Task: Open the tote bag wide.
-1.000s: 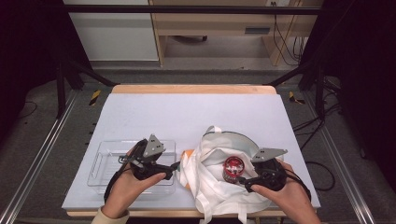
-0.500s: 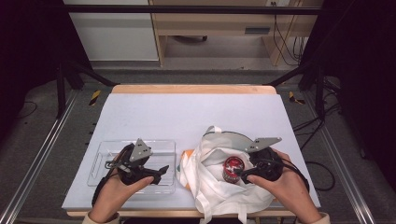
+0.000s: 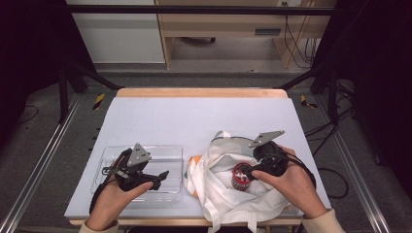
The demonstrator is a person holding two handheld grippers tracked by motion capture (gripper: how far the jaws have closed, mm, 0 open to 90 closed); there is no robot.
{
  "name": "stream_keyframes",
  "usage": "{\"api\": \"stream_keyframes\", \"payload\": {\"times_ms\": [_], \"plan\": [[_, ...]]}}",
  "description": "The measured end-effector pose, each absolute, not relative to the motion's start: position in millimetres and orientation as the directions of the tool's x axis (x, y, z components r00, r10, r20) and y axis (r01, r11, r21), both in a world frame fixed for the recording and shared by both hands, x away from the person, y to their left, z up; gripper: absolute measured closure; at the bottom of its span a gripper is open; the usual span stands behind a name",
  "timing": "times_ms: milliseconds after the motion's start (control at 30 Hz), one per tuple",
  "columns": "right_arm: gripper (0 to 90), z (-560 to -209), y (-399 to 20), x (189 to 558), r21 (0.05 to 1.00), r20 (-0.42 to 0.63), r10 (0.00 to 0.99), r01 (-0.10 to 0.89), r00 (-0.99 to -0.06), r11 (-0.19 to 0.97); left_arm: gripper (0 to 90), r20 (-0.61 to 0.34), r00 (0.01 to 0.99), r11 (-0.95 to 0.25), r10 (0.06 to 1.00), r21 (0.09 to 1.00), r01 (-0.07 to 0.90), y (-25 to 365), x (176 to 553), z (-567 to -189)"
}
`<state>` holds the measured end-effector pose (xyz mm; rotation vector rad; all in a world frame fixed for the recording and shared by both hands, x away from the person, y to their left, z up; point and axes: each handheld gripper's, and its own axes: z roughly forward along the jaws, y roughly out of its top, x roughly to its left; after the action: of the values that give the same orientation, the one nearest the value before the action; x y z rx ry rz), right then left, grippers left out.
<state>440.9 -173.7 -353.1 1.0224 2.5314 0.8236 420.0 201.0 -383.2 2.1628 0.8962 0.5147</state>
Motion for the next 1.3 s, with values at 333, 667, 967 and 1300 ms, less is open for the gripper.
{"api": "stream_keyframes", "payload": {"times_ms": [333, 667, 967, 1300], "plan": [[26.2, -373, -160, 446, 0.552, -0.040, 0.702, 0.570, -0.711, 0.609, 12.9, 0.084, 0.673, -0.493, 0.735, 0.748, 0.445, 206, 420, -383], [24.3, -389, -156, 450, 0.516, -0.024, 0.713, 0.602, -0.701, 0.609, 12.8, 0.082, 0.678, -0.496, 0.731, 0.746, 0.444, 204, 420, -385], [23.0, -401, -158, 452, 0.496, -0.014, 0.715, 0.616, -0.699, 0.612, 12.7, 0.087, 0.687, -0.510, 0.721, 0.738, 0.442, 201, 420, -387], [24.7, -412, -153, 455, 0.472, 0.002, 0.722, 0.637, -0.692, 0.609, 12.7, 0.085, 0.687, -0.511, 0.722, 0.735, 0.446, 202, 420, -387]]}}
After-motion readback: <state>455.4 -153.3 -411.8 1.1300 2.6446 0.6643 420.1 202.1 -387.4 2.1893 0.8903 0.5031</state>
